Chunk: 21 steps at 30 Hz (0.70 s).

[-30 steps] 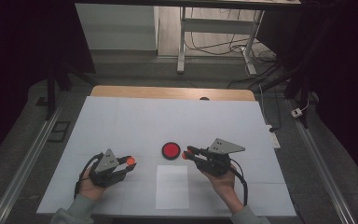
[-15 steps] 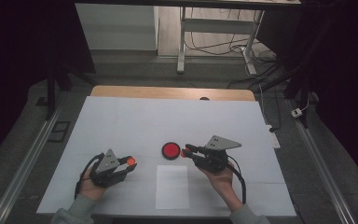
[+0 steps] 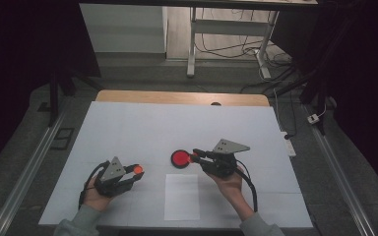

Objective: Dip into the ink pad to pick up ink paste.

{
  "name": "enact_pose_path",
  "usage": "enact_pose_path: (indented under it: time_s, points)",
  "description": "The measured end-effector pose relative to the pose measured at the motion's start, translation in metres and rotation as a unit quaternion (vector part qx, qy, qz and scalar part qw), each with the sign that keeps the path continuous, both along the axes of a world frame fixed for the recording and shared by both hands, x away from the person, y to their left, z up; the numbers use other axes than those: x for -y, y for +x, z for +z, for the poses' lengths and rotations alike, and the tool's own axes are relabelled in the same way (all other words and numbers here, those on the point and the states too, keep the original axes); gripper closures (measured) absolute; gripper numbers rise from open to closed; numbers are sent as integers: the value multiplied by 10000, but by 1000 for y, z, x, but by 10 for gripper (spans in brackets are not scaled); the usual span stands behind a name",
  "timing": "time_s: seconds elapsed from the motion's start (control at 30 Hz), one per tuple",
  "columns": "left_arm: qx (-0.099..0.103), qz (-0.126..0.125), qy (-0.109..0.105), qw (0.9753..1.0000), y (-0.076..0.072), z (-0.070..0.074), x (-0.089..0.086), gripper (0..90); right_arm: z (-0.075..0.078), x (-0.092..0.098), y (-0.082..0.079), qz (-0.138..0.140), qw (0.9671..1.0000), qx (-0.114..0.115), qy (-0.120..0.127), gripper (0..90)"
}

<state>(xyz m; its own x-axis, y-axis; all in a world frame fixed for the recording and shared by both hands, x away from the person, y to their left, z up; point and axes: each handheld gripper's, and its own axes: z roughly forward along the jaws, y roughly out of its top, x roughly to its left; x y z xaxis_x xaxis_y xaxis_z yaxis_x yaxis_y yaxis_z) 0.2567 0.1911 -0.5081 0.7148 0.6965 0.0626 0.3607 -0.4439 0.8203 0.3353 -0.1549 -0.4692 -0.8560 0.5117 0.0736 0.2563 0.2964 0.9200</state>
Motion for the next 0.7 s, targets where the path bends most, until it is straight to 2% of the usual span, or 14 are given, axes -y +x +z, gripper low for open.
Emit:
enact_pose_path:
  time_s: [0.3,0.7]
  points:
    - [-15,-20,32,10000,1,-1,1,648,-8,-12,11,49,9998,-106,-145,726]
    - [-47,-69,58,9999,2,-2,2,647,-17,-26,25,21,9995,-223,-223,726]
